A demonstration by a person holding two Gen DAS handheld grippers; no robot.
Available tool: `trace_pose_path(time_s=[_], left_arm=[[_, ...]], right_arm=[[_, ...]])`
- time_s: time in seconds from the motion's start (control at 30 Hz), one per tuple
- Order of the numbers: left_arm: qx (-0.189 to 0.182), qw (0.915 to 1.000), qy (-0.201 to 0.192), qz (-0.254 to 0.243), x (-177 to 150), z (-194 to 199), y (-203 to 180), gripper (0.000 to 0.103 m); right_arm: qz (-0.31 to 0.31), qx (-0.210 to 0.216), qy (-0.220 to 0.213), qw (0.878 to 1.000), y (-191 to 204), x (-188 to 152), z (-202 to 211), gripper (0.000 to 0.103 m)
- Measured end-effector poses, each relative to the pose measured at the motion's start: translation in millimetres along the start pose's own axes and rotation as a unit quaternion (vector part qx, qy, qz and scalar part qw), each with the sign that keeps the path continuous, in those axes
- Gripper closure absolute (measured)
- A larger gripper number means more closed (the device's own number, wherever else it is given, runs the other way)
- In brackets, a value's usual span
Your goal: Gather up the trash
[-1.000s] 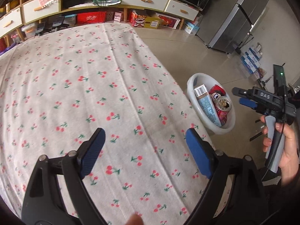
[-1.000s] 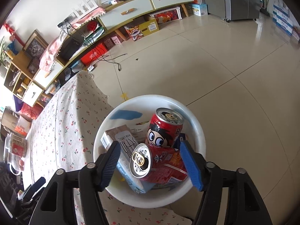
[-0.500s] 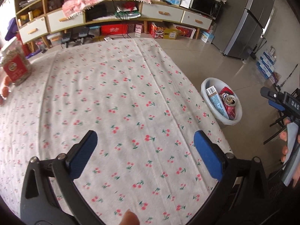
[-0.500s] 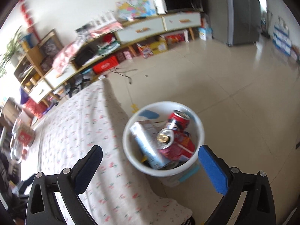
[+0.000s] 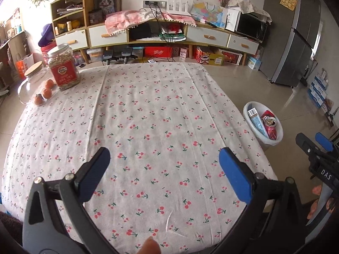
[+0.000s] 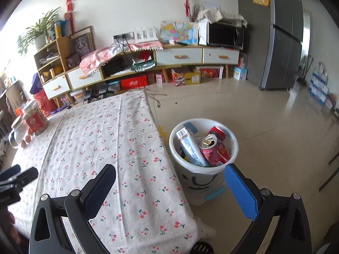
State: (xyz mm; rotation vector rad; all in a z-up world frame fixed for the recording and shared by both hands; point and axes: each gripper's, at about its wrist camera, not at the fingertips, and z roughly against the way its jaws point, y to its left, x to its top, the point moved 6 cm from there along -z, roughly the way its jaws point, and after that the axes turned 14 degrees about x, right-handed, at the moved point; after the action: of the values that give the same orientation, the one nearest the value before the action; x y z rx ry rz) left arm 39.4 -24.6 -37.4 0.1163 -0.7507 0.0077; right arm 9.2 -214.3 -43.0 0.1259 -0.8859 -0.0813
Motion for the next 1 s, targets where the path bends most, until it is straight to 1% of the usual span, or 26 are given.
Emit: trace_pose_path(time_s=[0.07, 0.13, 0.2, 0.4, 0.57, 1.0], left_arm=[[0.009, 0.9999, -0.009, 0.003, -2, 1, 4, 0.001], [0.019, 0.9996, -0.016, 0.010, -3, 2, 7, 0.001], [0.023, 0.9994, -0.021, 0.013, -4, 2, 8, 0.001], [0.030, 0.9992, -0.023, 0.016, -8, 3, 9, 0.001], [0.030, 0.9992, -0.018, 0.018, -11, 3, 7, 0.001], [0.023, 0.9997, -0.008, 0.010, -17, 2, -1, 0.001]], right_arm=[[0.021, -0.008, -0.013, 1.000, 6, -2, 2, 0.000], [0.022, -0.001, -0.015, 1.000, 9, -4, 1, 0.000], [0.017, 0.008, -0.012, 1.000, 9, -6, -3, 0.000], [0.010, 0.010, 0.008, 1.000, 8, -17, -13, 0.000], [0.003, 0.016, 0.022, 1.000, 9, -24, -20, 0.000], [-0.003, 0.016, 0.031, 0.999, 6, -28, -24, 0.000]])
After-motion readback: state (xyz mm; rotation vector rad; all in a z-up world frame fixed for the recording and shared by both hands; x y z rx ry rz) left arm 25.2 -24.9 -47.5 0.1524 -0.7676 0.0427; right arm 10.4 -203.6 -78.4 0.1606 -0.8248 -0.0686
